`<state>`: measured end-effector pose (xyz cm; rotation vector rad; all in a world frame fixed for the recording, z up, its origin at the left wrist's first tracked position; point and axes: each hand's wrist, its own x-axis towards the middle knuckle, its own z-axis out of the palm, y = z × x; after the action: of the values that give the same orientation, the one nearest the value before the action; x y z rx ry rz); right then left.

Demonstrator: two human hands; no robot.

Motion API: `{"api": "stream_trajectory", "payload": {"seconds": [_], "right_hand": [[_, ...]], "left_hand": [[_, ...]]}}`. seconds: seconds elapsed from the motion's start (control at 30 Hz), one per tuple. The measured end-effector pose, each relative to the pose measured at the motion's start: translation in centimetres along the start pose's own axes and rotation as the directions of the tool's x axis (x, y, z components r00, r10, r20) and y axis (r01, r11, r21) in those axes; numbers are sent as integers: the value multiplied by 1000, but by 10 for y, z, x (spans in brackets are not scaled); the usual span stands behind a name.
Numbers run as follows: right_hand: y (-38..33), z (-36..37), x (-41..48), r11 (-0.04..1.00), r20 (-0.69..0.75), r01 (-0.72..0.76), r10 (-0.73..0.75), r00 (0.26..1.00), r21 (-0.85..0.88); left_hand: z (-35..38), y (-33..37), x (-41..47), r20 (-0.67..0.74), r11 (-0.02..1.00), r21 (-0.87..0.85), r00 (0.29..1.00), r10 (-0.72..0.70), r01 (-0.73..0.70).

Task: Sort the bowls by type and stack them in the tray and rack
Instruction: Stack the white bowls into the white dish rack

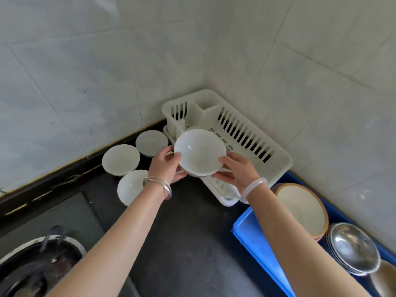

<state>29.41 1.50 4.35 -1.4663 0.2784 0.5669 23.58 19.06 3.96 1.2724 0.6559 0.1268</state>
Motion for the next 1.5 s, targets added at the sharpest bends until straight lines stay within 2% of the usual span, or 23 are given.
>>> {"api": "stream_trajectory", "payload": {"seconds": [0.07,0.2,0.37,0.63,0.93,1.2,1.4,1.5], "right_hand": [[-21,-9,21,1000,-37,28,-28,999,12],[-53,-25,68,999,-88,22,-18,996,36],[-57,-33,125,999,-159,-50,51,986,8],[-39,-38,186,991,-276,-131,126,953,1],[-24,-37,216,994,-312,-93,69,948,-65],[-23,-31,214,995,-310,-103,93,946,-17],[-20,-27,200,992,-319,-73,37,947,-103],[-23,-27,189,992,-313,-94,63,948,-83]], "left_hand": [[24,15,22,44,1000,-8,999,16,-16],[68,31,73,109,998,-33,993,-50,54],[102,16,127,109,986,73,982,-157,150],[126,-17,181,61,961,67,961,-271,267],[129,-29,201,27,969,114,974,-223,219],[129,-31,204,55,969,101,971,-234,228],[124,-23,199,69,943,306,985,-155,127],[118,-20,193,74,930,350,987,-142,108]]}}
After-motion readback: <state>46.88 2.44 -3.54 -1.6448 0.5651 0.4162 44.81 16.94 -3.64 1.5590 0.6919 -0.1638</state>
